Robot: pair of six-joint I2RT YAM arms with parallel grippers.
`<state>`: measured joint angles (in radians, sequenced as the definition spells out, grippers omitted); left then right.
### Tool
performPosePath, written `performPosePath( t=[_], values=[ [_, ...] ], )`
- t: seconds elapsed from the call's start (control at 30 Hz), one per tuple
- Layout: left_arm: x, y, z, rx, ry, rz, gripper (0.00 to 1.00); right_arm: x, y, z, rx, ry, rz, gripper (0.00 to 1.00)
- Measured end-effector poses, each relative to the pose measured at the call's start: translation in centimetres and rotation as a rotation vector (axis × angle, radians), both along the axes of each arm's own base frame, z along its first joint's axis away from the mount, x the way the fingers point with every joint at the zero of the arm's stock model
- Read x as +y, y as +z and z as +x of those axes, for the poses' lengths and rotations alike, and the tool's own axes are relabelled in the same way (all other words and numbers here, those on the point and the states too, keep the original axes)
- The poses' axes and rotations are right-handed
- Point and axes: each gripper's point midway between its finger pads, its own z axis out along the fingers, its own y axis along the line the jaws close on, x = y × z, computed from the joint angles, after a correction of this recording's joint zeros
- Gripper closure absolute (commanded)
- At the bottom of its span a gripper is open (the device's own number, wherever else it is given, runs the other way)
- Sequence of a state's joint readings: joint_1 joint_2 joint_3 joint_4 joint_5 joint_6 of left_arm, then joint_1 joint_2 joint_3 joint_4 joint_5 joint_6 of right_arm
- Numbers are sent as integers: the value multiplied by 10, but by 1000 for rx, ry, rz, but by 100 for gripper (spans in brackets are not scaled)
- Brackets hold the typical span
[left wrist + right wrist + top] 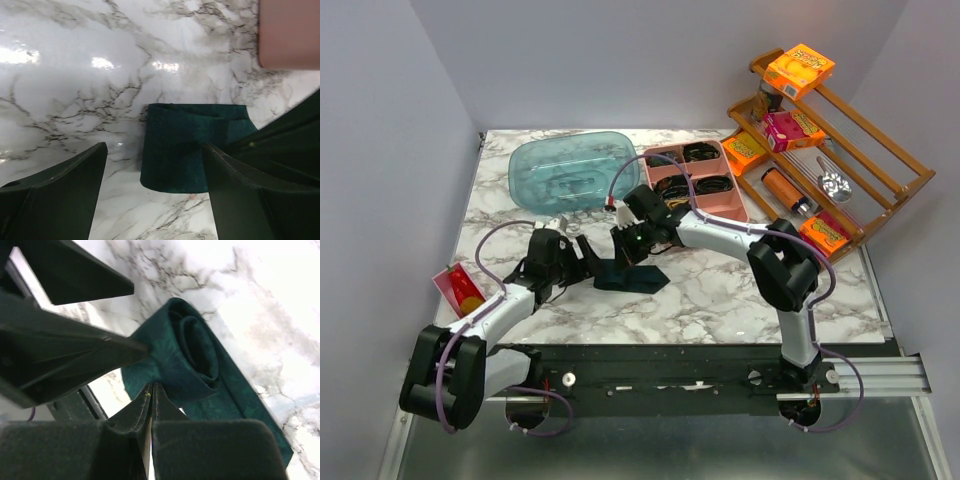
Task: Roll the ties
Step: Roll the tie at the center of the board.
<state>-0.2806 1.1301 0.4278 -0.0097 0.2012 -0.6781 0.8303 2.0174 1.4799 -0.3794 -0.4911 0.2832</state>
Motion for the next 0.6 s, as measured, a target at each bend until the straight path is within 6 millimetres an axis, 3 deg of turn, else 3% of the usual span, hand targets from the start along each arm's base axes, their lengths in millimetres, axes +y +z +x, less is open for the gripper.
performPosePath(
  t=[0.23, 0.6],
  values=[
    [-21, -5, -3, -36, -86, -122, 16, -3, -12, 3, 9, -12, -33, 90],
    [-32, -11, -5, -50, -118, -197, 41, -3, -16, 6, 5, -23, -47, 90]
  ],
)
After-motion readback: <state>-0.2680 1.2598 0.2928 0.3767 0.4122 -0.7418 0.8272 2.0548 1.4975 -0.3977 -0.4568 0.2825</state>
